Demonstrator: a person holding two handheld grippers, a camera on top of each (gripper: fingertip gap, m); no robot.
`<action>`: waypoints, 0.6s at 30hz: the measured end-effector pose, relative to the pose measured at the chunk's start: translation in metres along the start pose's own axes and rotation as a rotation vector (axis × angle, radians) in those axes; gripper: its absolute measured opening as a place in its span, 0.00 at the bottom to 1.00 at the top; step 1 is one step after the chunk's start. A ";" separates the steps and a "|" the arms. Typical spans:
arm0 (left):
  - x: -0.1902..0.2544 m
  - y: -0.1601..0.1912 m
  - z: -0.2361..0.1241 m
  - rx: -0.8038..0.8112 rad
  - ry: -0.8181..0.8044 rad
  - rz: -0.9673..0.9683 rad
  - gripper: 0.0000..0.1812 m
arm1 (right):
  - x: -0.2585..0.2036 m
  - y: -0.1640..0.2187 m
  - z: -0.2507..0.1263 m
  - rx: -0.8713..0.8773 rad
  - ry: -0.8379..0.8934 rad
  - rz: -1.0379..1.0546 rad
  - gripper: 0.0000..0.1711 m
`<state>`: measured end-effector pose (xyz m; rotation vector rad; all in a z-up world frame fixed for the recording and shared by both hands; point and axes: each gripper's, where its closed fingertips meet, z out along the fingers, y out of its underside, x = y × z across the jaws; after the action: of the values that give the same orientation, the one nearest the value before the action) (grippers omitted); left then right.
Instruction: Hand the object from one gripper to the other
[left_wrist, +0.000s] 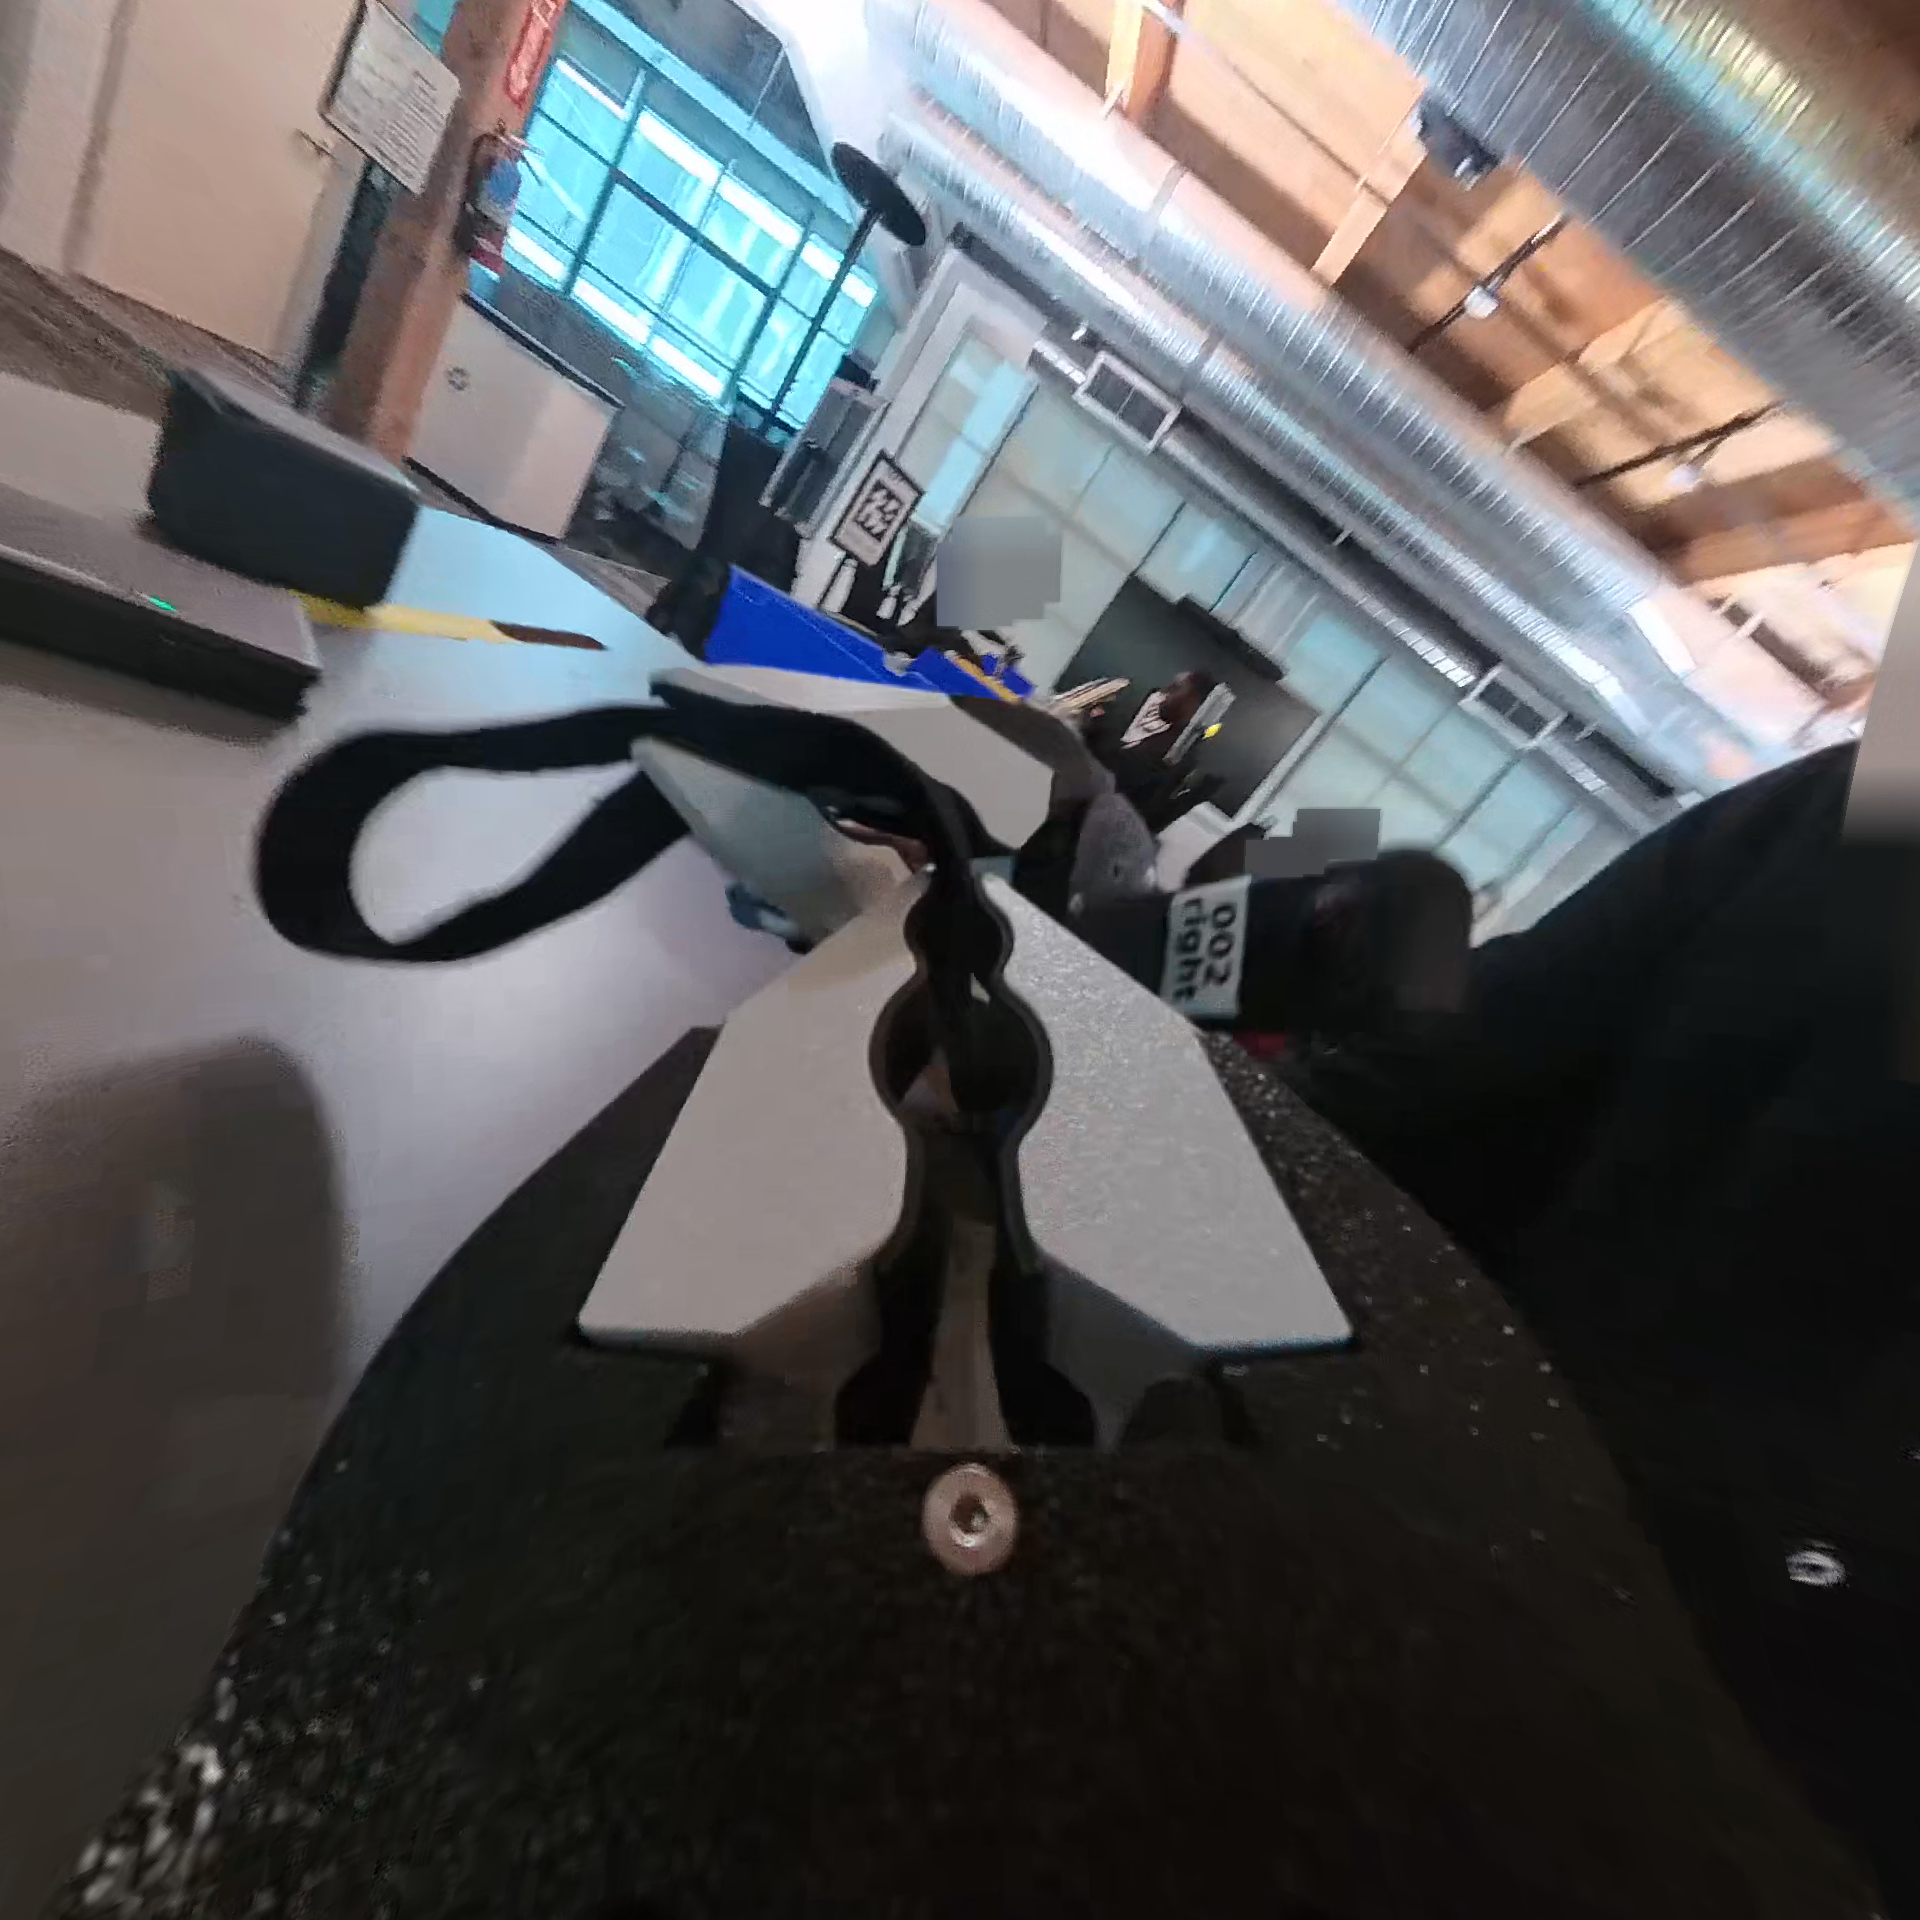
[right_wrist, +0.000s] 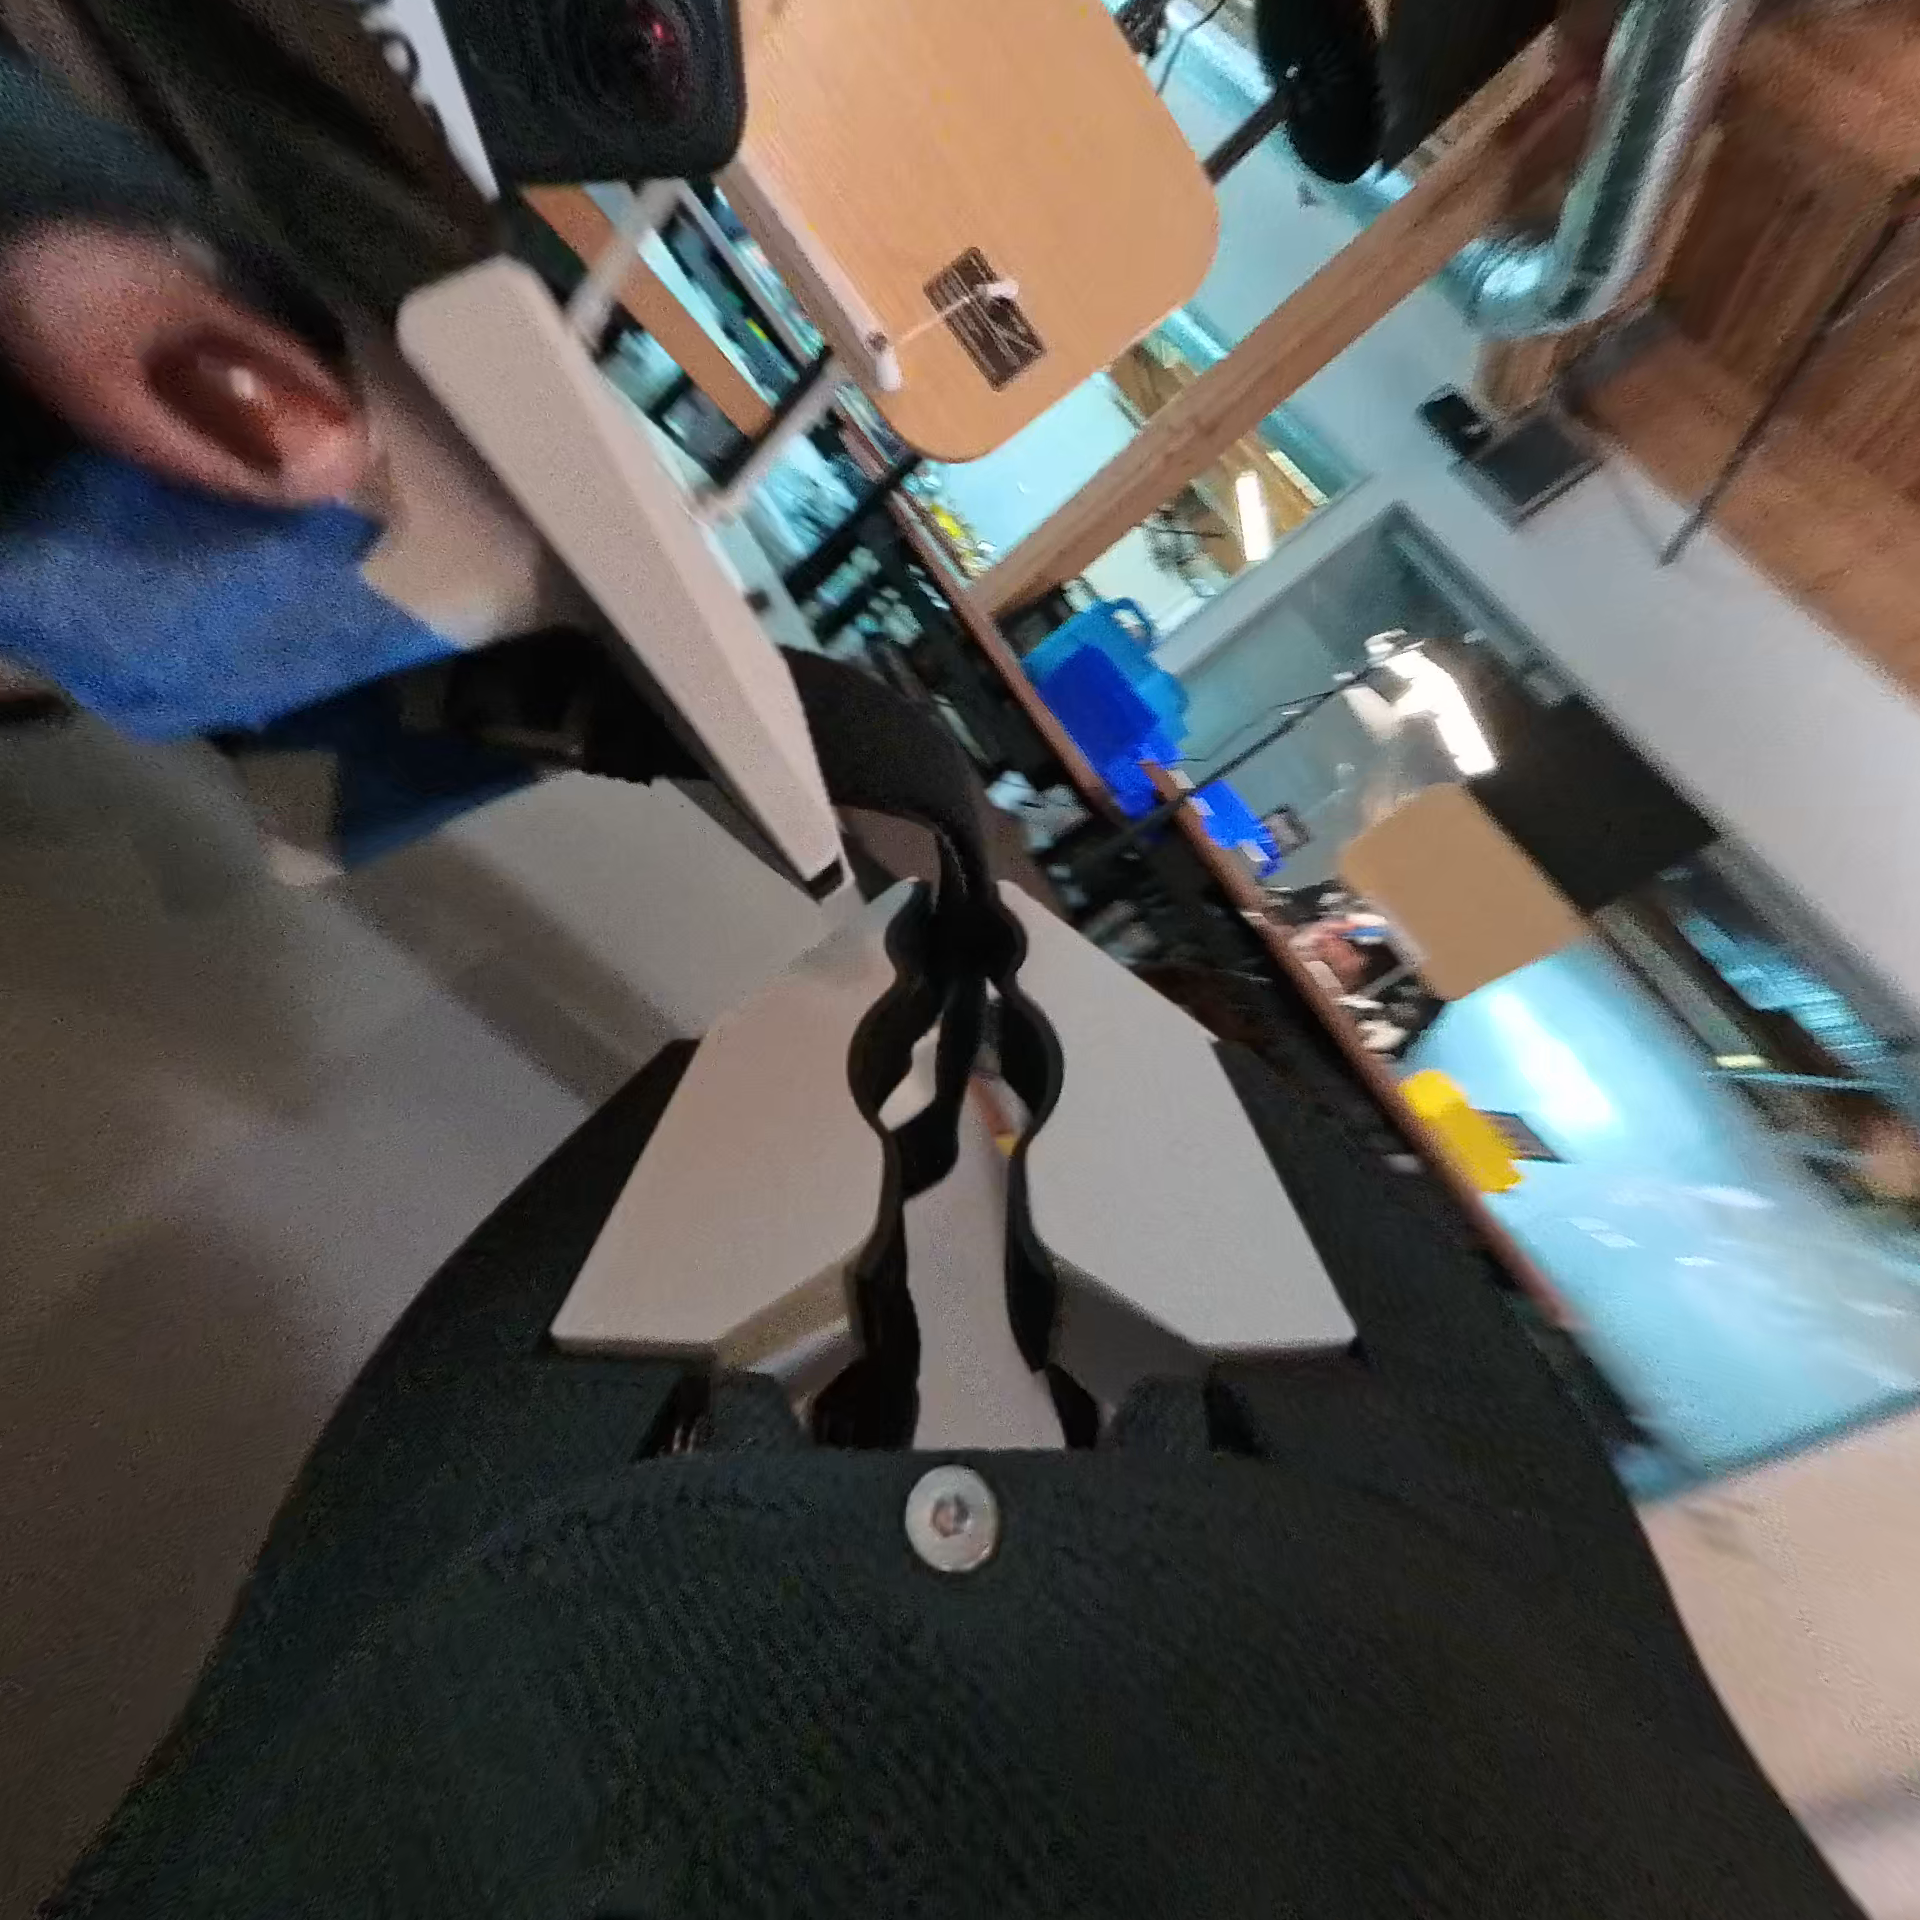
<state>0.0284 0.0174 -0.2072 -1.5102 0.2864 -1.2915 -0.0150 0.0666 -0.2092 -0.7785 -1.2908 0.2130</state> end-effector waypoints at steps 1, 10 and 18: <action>-0.001 -0.001 -0.001 -0.004 -0.022 0.038 0.00 | -0.002 -0.002 0.000 0.025 -0.042 0.085 0.12; -0.011 -0.029 -0.027 0.024 -0.353 0.602 0.00 | 0.023 -0.013 -0.012 0.323 -0.401 1.102 0.26; 0.004 0.000 -0.005 -0.153 -0.320 0.967 0.00 | 0.013 -0.028 -0.019 0.444 -0.869 1.684 0.34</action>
<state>0.0257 0.0118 -0.2058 -1.3839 0.7955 -0.2639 -0.0009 0.0456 -0.1829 -1.2502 -0.9160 2.2851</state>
